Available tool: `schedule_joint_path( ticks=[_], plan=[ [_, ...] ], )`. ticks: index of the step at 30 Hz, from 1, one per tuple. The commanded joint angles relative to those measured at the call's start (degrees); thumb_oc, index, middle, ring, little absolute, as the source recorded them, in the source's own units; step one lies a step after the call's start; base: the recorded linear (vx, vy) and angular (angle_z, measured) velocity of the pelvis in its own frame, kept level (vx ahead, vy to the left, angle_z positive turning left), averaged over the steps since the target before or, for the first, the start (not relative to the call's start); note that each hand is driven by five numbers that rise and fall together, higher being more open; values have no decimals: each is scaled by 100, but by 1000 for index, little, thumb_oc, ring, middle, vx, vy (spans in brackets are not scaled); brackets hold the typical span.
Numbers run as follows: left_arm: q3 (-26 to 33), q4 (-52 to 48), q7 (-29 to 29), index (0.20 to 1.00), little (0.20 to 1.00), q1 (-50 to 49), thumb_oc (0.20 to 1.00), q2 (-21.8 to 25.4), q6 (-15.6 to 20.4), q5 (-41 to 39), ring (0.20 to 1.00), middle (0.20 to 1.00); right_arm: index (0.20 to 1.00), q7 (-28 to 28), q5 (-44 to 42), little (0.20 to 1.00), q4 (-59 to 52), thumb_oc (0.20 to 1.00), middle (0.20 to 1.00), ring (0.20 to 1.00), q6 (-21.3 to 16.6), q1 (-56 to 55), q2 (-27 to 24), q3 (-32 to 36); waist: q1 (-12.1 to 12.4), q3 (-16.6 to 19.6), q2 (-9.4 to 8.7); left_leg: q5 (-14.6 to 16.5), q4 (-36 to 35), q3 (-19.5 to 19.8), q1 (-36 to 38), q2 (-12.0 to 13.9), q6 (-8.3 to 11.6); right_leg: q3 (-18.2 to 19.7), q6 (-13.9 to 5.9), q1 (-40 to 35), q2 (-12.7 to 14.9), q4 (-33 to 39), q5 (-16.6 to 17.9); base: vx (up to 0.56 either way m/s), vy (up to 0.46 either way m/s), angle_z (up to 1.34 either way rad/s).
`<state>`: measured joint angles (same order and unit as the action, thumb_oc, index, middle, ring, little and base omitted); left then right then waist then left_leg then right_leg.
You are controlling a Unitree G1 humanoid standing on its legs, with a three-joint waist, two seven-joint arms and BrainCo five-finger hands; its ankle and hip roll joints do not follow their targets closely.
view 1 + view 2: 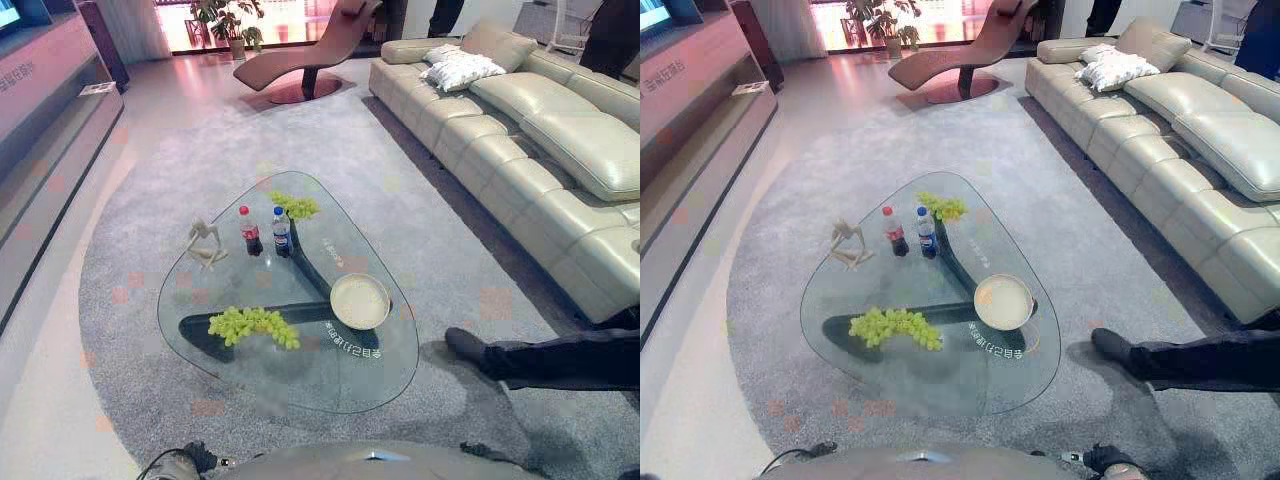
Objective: Pick up fruits into the plate
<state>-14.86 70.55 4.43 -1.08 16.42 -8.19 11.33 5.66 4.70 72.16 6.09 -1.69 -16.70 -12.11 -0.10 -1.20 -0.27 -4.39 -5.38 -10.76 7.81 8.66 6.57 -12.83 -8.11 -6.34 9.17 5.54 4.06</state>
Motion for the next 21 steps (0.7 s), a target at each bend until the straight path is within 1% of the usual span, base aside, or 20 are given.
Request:
schedule_joint_path(
  ticks=[1,5,8,13,17,21],
  plan=[
    [27,445,76,1000,1000,521,1000,20,174,119,1000,1000,1000,-9,134,1000,494,1000,1000,1000,23,585,79,-71,17,-264,-136,645,108,113,90,-133,-195,-130,-92,-210,99,-179,-348,149,-49,-35],
    [62,449,68,1000,1000,517,1000,57,257,99,1000,1000,1000,-16,122,1000,506,1000,1000,1000,-3,588,70,-82,13,-268,-140,639,108,103,91,-129,-189,-123,-89,-206,92,-184,-353,0,0,0],
    [46,445,211,1000,1000,536,1000,79,226,169,1000,1000,1000,-25,82,1000,512,1000,1000,1000,-13,597,64,-61,18,-266,-136,638,97,109,85,-129,-192,-130,-87,-206,85,-170,-351,0,0,0],
    [38,436,303,1000,1000,501,1000,88,311,254,1000,1000,1000,-35,48,1000,499,1000,1000,1000,-18,582,70,-52,1,-281,-132,634,101,96,91,-124,-196,-111,-81,-202,77,-171,-349,0,0,0],
    [35,419,409,1000,1000,519,1000,95,438,219,1000,1000,1000,19,19,1000,492,1000,1000,1000,-85,589,76,-55,-24,-307,-128,634,102,61,96,-115,-193,-99,-82,-191,73,-174,-348,0,0,0],
    [56,367,587,1000,1000,549,1000,134,645,133,1000,1000,1000,73,-44,1000,531,1000,1000,1000,-8,567,11,35,-69,-348,-124,617,98,13,73,-112,-194,-59,-81,-151,48,-179,-346,5,-10,-3]
  ],
)
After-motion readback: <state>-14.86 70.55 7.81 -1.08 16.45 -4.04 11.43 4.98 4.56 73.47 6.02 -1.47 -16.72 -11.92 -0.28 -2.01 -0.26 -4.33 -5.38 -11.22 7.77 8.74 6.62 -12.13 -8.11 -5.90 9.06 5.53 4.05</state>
